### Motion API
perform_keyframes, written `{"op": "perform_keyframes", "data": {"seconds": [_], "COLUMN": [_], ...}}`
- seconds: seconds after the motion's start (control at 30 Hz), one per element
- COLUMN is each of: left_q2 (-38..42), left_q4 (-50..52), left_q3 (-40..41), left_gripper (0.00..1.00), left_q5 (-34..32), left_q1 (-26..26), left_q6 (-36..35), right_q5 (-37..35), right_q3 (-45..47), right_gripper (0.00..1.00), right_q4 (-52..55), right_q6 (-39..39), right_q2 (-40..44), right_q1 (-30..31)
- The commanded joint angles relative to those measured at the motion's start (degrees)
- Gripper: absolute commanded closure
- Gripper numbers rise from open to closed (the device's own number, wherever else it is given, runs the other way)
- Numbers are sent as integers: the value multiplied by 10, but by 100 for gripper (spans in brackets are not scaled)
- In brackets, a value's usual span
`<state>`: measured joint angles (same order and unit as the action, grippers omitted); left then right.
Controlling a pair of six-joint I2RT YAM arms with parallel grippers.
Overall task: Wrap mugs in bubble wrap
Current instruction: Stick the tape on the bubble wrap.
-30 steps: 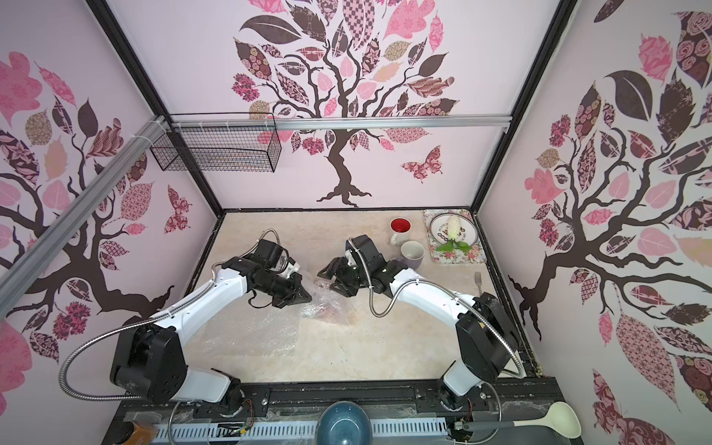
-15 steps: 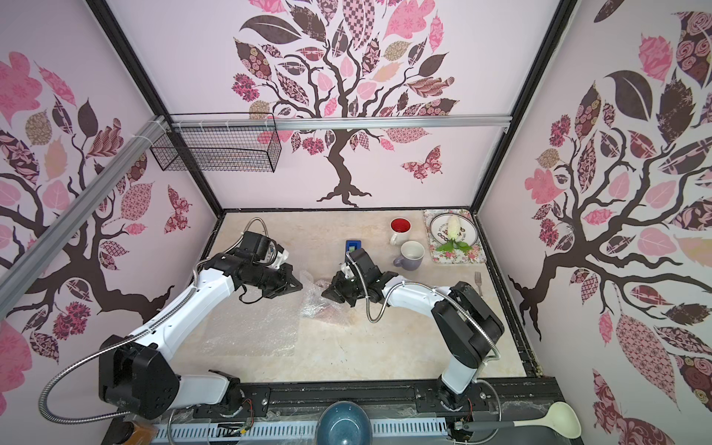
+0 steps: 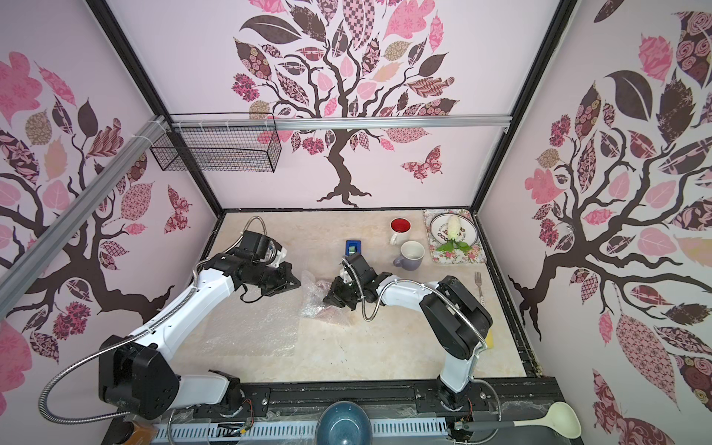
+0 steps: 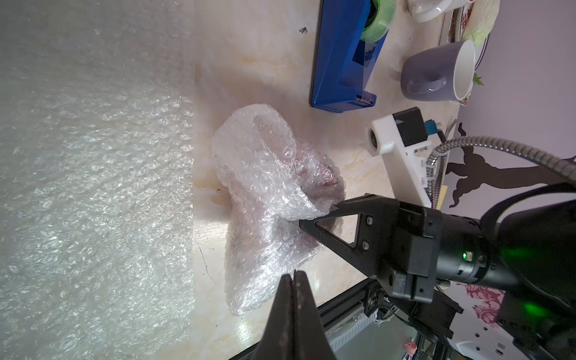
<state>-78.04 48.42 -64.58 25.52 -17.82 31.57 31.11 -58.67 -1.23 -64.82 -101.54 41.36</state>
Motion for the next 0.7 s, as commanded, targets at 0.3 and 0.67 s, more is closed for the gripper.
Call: {"op": "perform_keyframes", "data": {"seconds": [0.3,0.67], "left_q2": [17,22], "left_q4": [-32,-32], "left_q3": [41,44], "left_gripper": [100,100], "left_q5": [-13,-19], "left_q1": [2,2], "left_q6": [4,9], "right_q5": [-45,-10], "right_q3": [-68,-21], "right_gripper": [86,90], "right_q4": [109,82], "right_q6": [47,34], "right_q2": [67,69], "right_q1": [1,15]}}
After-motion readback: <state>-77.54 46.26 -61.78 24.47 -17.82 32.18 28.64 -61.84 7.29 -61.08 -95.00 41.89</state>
